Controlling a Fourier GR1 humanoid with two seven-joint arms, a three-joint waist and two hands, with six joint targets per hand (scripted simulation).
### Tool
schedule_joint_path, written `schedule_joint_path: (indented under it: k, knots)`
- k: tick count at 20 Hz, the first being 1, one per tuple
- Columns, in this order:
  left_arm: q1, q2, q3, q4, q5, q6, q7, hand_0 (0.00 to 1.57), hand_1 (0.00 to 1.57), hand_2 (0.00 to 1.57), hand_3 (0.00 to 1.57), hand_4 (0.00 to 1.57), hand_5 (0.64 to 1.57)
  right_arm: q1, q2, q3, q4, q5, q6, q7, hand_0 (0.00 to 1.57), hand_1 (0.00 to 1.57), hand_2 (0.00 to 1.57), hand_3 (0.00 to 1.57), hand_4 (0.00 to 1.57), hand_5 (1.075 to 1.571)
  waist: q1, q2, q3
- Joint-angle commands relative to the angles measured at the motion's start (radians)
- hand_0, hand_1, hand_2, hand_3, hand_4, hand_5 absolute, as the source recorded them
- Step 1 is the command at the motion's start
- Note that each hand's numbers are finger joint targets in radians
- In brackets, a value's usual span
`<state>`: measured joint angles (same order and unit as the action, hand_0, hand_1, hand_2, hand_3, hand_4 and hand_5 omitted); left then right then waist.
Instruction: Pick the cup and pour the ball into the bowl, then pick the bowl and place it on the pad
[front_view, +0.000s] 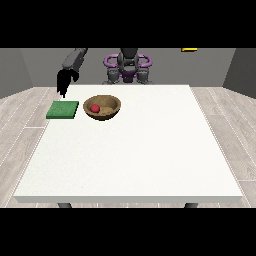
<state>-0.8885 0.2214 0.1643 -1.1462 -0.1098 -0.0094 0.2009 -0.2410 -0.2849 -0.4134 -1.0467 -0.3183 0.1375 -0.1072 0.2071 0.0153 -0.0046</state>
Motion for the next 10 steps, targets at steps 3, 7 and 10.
schedule_joint_path:
  k: [3, 7, 10]
  knots:
    - [0.022, 0.152, 0.166, 0.017, 0.213, -0.220, -0.060, 0.00, 0.00, 0.00, 0.00, 1.05, 1.559, -0.022, 0.046, 0.004, 0.041, 0.003, -0.011, -0.085, 0.00, 0.00, 0.00, 0.00, 0.73, 1.566, 0.008, 0.116, 0.0044]
    - [0.044, 0.183, 0.165, -0.046, 0.250, -0.263, -0.010, 0.00, 0.00, 0.00, 0.00, 1.02, 1.560, -0.045, 0.048, -0.021, 0.198, -0.008, 0.034, -0.199, 0.00, 0.00, 0.00, 0.00, 0.70, 1.565, 0.034, 0.128, 0.0059]
    - [0.011, 0.292, 0.246, 0.005, 0.290, -0.293, -0.021, 0.00, 0.00, 0.00, 0.00, 0.98, 1.552, -0.136, 0.076, 0.023, 0.192, 0.012, -0.005, -0.179, 0.00, 0.00, 0.00, 0.00, 0.61, 1.557, -0.024, 0.167, 0.0051]
